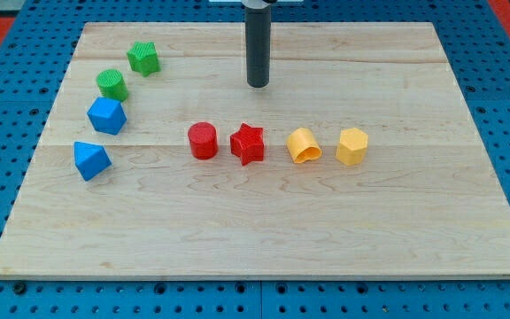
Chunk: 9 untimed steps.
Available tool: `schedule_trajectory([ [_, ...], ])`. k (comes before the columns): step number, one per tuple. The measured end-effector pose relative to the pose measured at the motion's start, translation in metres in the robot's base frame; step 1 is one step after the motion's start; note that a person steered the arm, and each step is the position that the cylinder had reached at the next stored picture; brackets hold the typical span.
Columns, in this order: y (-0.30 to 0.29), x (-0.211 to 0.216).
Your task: Slightly move your arm to the top side of the yellow heart
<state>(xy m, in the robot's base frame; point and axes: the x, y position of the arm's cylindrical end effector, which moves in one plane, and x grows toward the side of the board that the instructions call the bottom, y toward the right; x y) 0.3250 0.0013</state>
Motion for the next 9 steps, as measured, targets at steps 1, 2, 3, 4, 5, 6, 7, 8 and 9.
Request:
schedule_trajectory([
  [1,0.001,0.0],
  [2,0.012,0.0],
  [3,0.021,0.0],
  [4,0.024,0.0],
  [5,0.043,0.0],
  [6,0.05,0.0],
  [7,0.05,0.0],
  [8,0.049,-0.005],
  [9,0.029,-0.011],
])
